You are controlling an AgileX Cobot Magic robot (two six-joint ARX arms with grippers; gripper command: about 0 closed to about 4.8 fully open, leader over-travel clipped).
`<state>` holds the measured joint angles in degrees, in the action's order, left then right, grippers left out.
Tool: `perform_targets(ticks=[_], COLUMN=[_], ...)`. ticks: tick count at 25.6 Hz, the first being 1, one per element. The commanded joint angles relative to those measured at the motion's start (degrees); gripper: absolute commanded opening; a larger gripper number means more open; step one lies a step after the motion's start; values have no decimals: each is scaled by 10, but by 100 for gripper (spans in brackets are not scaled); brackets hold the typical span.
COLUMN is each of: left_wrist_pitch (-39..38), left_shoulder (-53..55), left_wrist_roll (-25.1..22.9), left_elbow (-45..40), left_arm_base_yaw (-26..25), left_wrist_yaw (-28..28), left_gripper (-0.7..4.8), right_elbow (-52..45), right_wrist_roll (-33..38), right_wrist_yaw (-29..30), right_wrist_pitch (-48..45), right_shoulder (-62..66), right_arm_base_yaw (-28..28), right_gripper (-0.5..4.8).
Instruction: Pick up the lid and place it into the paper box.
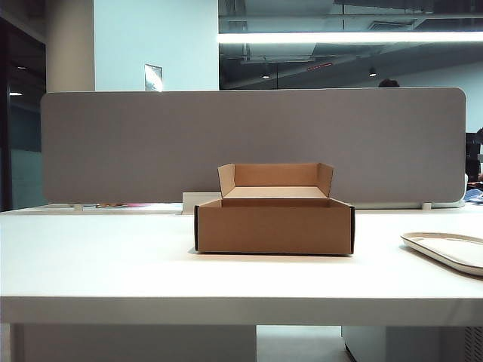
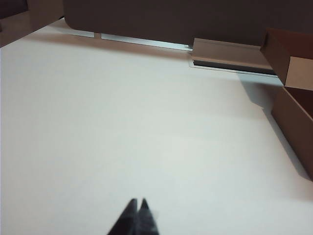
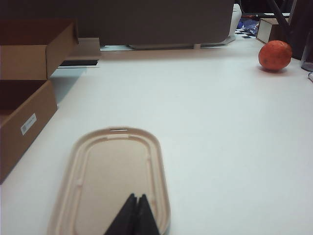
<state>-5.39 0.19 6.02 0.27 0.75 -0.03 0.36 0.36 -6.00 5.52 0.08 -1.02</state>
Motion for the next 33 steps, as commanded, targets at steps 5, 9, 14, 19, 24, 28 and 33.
perform_targets(ticks=[5, 9, 14, 19, 24, 28, 33], left_wrist_pitch=[3, 3, 3, 3, 3, 3, 3], left_shoulder=[0, 0, 0, 0, 1, 0, 0], left_wrist_roll=[0, 0, 0, 0, 0, 0, 0], left_elbow=[2, 2, 2, 2, 2, 2, 2], left_arm_base_yaw=[-1, -1, -1, -1, -1, -1, -1], left_wrist_yaw=[3, 3, 3, 3, 3, 15, 31], left_gripper=[-3, -3, -3, -3, -3, -3, -3], right_elbow=[-3, -3, -3, -3, -3, -3, 2], right_wrist_roll=[-110, -110, -108, -92, -59, -57, -28], right_wrist_yaw=[-32, -33, -26, -2, 38, 80, 87], right_wrist_pitch=[-20, -23, -24, -27, -32, -32, -34], right_shoulder=[-1, -1, -1, -1, -1, -1, -1], right_arm_base_yaw=[-1, -1, 0, 0, 0, 0, 1], right_gripper=[-1, -1, -1, -1, -1, -1, -1])
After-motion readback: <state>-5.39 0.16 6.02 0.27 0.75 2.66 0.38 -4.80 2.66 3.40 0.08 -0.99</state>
